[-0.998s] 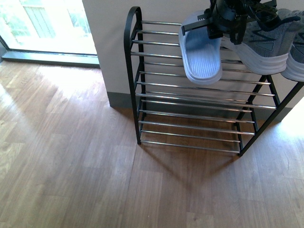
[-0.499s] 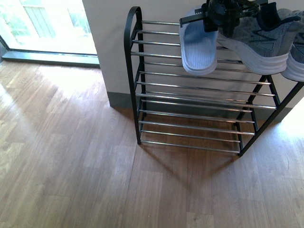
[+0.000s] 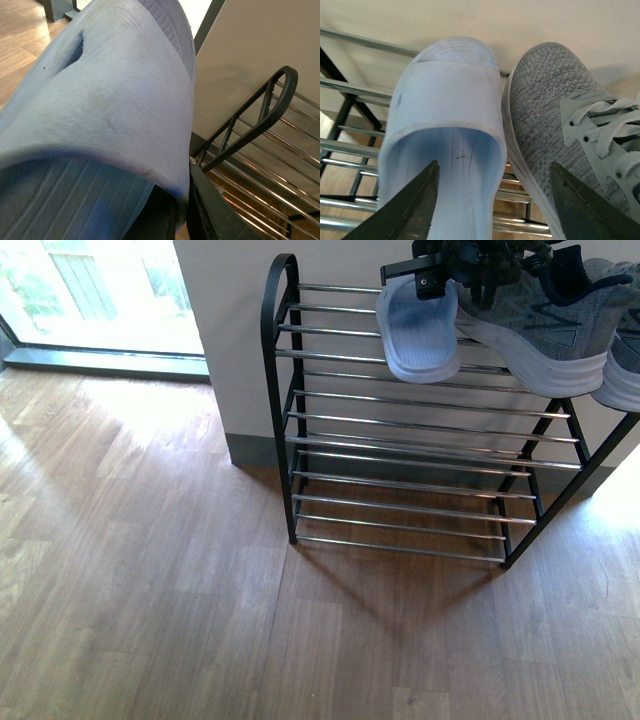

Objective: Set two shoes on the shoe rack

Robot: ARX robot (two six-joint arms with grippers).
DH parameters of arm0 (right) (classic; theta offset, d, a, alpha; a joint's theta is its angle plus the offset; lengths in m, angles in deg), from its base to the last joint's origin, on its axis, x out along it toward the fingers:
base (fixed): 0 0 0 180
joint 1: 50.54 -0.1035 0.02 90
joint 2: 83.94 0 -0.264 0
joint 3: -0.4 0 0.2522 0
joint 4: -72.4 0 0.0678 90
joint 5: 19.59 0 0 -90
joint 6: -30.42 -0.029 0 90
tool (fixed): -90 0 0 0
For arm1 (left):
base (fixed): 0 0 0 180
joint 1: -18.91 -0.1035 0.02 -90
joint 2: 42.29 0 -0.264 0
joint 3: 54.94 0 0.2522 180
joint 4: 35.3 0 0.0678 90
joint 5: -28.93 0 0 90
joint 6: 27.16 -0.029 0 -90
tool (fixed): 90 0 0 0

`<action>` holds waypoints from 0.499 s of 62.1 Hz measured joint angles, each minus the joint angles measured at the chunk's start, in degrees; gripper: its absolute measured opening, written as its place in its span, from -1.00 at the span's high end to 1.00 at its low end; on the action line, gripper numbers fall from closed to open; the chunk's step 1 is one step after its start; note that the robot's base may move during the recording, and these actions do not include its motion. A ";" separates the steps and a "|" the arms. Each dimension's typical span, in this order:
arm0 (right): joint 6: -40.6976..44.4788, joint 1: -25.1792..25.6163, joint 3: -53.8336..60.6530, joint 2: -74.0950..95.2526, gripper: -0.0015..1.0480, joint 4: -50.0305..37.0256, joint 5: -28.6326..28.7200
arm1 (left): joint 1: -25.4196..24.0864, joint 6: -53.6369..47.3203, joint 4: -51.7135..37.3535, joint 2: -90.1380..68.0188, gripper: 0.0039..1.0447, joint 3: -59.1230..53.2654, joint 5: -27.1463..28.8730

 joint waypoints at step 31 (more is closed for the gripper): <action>-3.23 0.92 43.43 -36.68 -0.82 -22.03 16.02 | 0.00 0.00 0.00 0.00 0.96 0.00 0.00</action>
